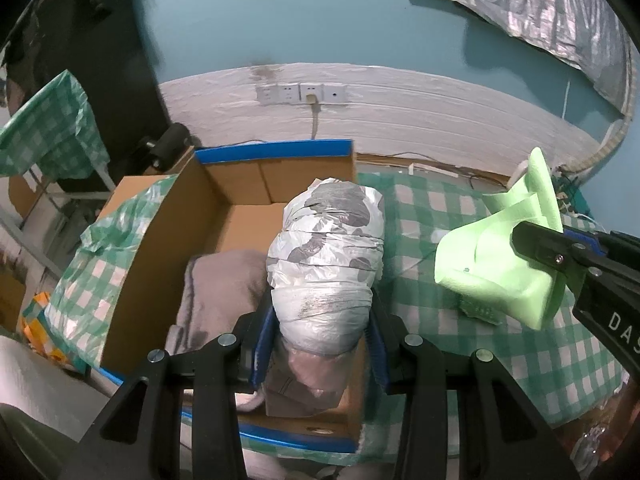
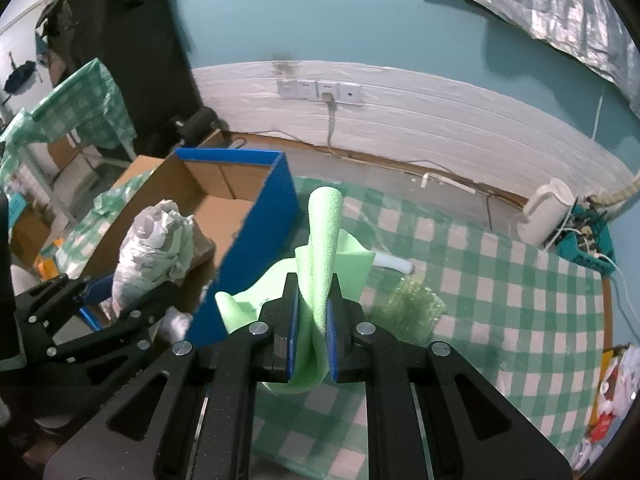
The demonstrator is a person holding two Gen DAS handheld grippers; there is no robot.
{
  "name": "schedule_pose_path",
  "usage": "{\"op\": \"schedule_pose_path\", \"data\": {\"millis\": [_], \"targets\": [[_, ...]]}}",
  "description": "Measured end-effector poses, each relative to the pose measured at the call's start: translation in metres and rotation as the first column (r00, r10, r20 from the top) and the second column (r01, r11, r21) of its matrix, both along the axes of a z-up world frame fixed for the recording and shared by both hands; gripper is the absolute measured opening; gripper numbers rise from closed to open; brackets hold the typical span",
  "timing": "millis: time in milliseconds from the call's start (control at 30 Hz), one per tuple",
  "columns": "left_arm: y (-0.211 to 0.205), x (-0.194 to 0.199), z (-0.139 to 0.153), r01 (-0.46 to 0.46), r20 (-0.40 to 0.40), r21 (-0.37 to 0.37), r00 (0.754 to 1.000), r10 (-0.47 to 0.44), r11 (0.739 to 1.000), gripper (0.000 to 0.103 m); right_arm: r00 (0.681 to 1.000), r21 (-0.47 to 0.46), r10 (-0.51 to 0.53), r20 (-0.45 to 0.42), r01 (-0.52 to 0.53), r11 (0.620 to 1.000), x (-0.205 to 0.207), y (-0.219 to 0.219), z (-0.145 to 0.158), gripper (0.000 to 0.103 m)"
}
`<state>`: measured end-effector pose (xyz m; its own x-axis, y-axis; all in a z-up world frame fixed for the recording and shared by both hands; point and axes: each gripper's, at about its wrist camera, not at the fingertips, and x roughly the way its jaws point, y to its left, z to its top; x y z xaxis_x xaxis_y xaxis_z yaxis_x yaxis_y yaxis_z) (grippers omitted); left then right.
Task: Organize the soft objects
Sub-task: 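Carry the bundle and green cloth to the box and release both inside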
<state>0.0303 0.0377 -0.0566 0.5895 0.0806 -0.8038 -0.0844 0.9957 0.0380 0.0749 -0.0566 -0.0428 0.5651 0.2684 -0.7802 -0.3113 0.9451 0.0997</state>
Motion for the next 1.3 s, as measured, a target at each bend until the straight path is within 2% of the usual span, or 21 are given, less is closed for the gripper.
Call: {"op": "schedule_pose_path", "data": {"millis": [367, 700, 1167, 1233, 1300], "targets": [[0.04, 0.0, -0.003, -0.068, 0.001, 0.001, 0.998, 0.068, 0.998, 0.042, 0.996, -0.018, 0.083, 0.01, -0.083, 0.996, 0.009, 0.052, 0.003, 0.011], [0.074, 0.001, -0.008, -0.135, -0.014, -0.019, 0.991, 0.134, 0.991, 0.042, 0.988, -0.035, 0.155, -0.014, -0.155, 0.987, 0.014, 0.096, -0.009, 0.011], [0.104, 0.004, -0.024, -0.19, -0.055, -0.023, 0.981, 0.188, 0.982, 0.043, 0.978, -0.018, 0.193, -0.083, -0.195, 0.981, 0.023, 0.122, -0.035, 0.012], [0.105, 0.004, -0.025, -0.192, -0.053, -0.02, 0.98, 0.191, 0.981, 0.045, 0.977, -0.014, 0.197, -0.081, -0.199, 0.98, 0.023, 0.124, -0.036, 0.015], [0.107, 0.005, -0.026, -0.2, -0.053, -0.014, 0.979, 0.199, 0.98, 0.055, 0.978, -0.014, 0.193, -0.076, -0.194, 0.981, 0.023, 0.125, -0.036, 0.037]]}}
